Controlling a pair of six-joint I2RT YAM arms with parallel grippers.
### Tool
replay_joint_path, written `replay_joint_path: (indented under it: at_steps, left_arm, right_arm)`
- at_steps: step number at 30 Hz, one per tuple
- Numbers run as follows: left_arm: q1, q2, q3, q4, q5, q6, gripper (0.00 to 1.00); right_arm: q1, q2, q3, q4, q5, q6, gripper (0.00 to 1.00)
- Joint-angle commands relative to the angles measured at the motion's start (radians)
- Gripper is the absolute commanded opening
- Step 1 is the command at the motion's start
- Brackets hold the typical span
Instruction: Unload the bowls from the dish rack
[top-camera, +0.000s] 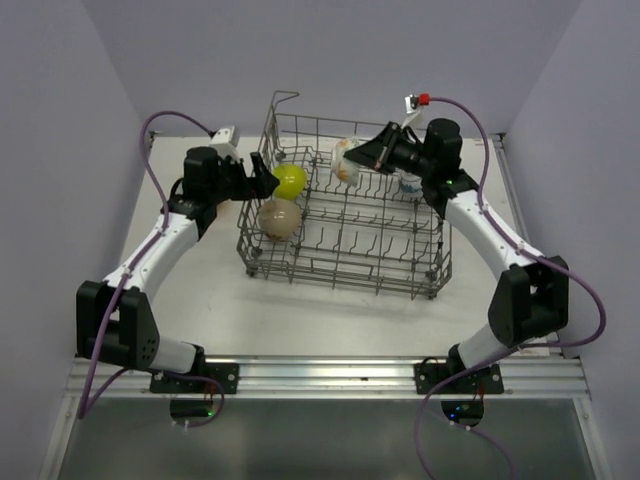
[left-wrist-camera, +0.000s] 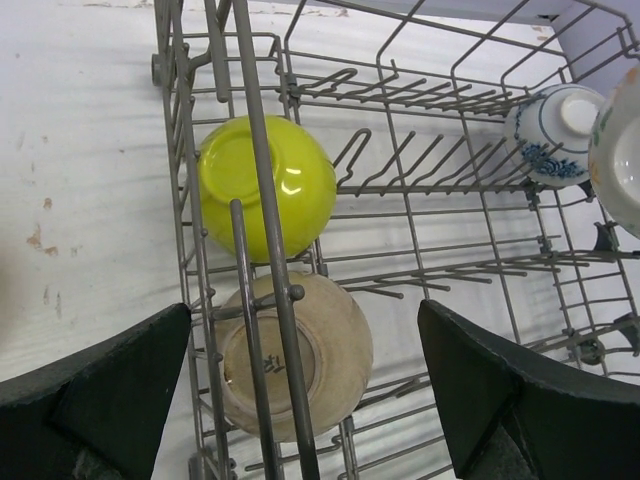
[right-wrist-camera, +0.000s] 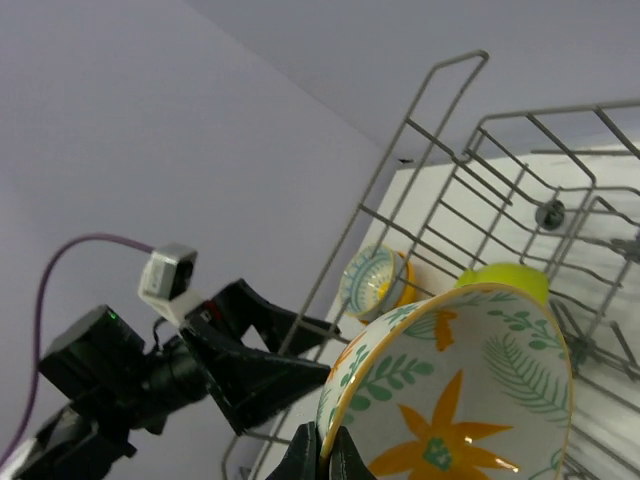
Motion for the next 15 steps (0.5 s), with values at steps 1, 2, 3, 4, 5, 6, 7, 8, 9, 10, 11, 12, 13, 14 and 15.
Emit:
replay_joint_path:
  at_steps: [1,2,3,4,5,6,7,8,9,10,11,12,13,14,15]
  left_arm:
    - [0.000,-0.057,0.052,-0.033,-0.061,0.075,1.00]
    - [0.000,-0.059,0.085,-0.061,-0.073,0.085,1.00]
    - [-0.002,-0.062,0.105,-0.079,-0.086,0.092,1.00]
    - [-0.002,-0.070,0.122,-0.090,-0.102,0.100,1.00]
    - [-0.002,-0.091,0.157,-0.122,-0.157,0.121,1.00]
    - [-0.005,-0.103,0.174,-0.137,-0.188,0.132,1.00]
    - [-0.008,-0.128,0.188,-0.151,-0.208,0.155,1.00]
    - [-0.011,-0.140,0.219,-0.185,-0.231,0.166,1.00]
    - [-0.020,-0.149,0.236,-0.206,-0.227,0.172,1.00]
    - [-0.028,-0.165,0.254,-0.228,-0.209,0.184,1.00]
    - [-0.039,-0.171,0.288,-0.266,-0.196,0.186,1.00]
    - [-0.081,-0.177,0.302,-0.285,-0.193,0.191,1.00]
    - [-0.106,-0.182,0.319,-0.309,-0.193,0.198,1.00]
    - [-0.132,-0.185,0.343,-0.349,-0.207,0.203,1.00]
    - [-0.195,-0.189,0.348,-0.360,-0.213,0.207,1.00]
  right_arm:
    - [-0.003,-0.105,-0.061,-0.166,0.058,-0.164,0.00]
    - [-0.003,-0.122,-0.075,-0.180,0.060,-0.175,0.00]
    - [-0.003,-0.141,-0.095,-0.221,0.068,-0.205,0.00]
    - [-0.004,-0.156,-0.098,-0.246,0.084,-0.225,0.00]
    - [-0.004,-0.184,-0.098,-0.272,0.110,-0.265,0.00]
    - [-0.003,-0.193,-0.091,-0.324,0.121,-0.279,0.00]
    - [-0.004,-0.204,-0.088,-0.346,0.132,-0.291,0.00]
    - [-0.004,-0.219,-0.086,-0.359,0.147,-0.302,0.00]
    - [-0.004,-0.227,-0.083,-0.379,0.149,-0.302,0.00]
    - [-0.004,-0.233,-0.083,-0.384,0.152,-0.302,0.00]
    - [-0.003,-0.241,-0.084,-0.387,0.154,-0.296,0.00]
    - [-0.003,-0.244,-0.089,-0.384,0.157,-0.290,0.00]
    - [-0.003,-0.247,-0.091,-0.384,0.161,-0.281,0.00]
    - [-0.004,-0.248,-0.097,-0.380,0.167,-0.255,0.00]
    - [-0.004,-0.248,-0.101,-0.373,0.189,-0.238,0.00]
